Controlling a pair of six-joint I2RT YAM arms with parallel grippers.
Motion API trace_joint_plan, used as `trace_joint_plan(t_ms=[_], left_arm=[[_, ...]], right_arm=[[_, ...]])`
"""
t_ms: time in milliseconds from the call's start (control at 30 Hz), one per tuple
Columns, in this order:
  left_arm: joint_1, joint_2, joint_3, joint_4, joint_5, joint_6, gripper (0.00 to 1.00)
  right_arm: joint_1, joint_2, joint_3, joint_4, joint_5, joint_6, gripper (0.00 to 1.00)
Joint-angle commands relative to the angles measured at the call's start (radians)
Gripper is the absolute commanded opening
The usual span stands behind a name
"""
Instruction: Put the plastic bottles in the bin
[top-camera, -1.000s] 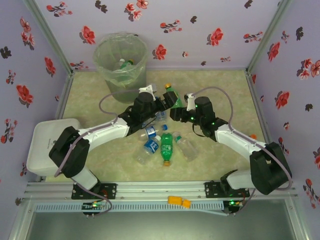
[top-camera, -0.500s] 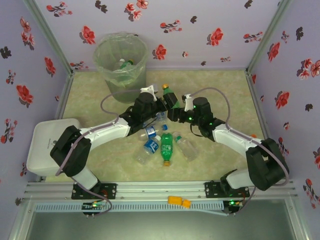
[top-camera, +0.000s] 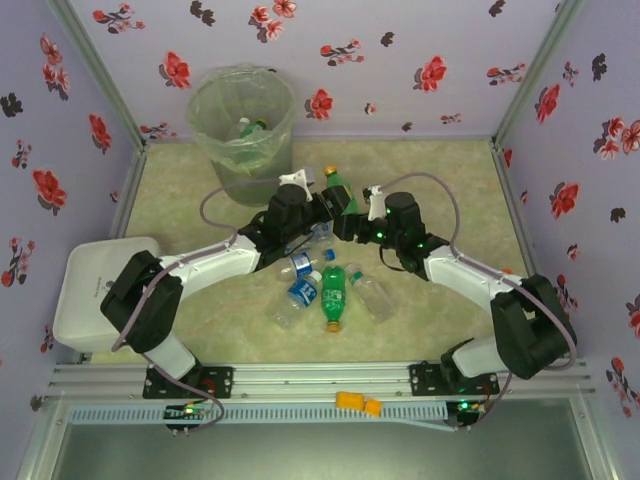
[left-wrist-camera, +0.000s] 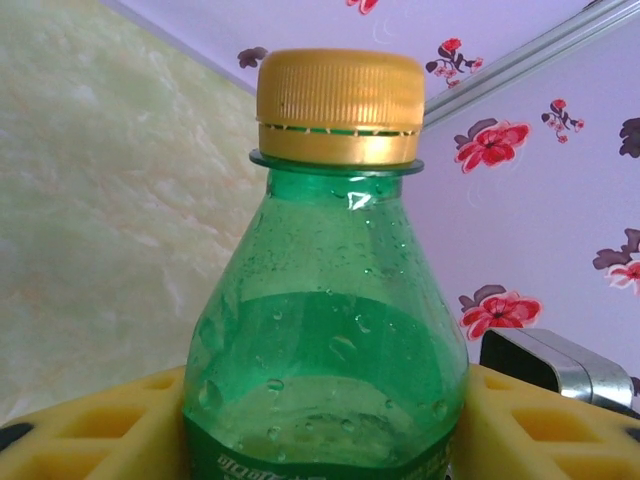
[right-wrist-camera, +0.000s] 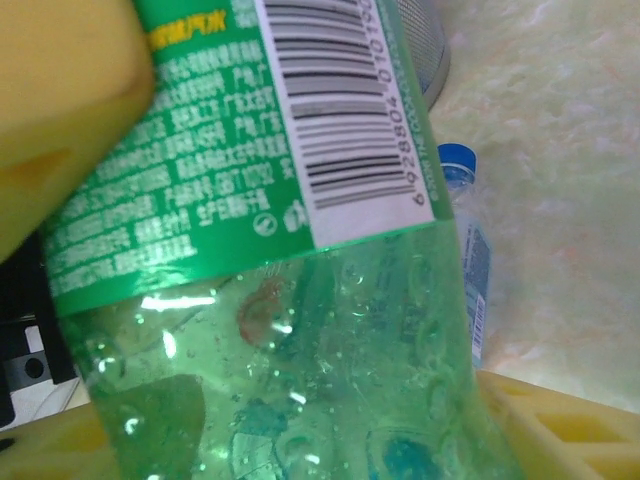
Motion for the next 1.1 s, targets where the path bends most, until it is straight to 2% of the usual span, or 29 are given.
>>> trace_joint_plan(t_ms=[0,200,400,533,733,833,1067], left_arm=[[0.01,-0.001,0.026,0.091,0.031,0.054,0.52],[0.102,-0.012,0.112,0.043,0.102,0.102,0.37],[0.18,-0.04,0.237,-0.054,0.136,0.197,0.27],[0.263,-0.064,0.331,-0.107,0.213,0.232,0.2],[0.363,-0.093,0.529,-0.334,0.216,0.461,0.09],[0.423,-0.077,0.627,-0.428,0.226,0.516,0.05],[0.521,0.032,0.855,-0.663,0.234,0.675,0.07]], right_arm=[[0.013,-0.005,0.054,-0.037,-0.025,-0.03,0.75],[0.014,-0.057,0.049,-0.067,-0.001,-0.045,0.83],[0.013,-0.121,0.044,-0.136,0.05,-0.065,0.99],[0.013,-0.169,0.031,-0.198,0.132,-0.063,1.0],[0.011,-0.237,-0.002,-0.268,0.245,-0.052,1.0],[0.011,-0.263,0.005,-0.326,0.297,-0.053,1.0],[0.011,-0.289,0.05,-0.467,0.381,-0.051,1.0]])
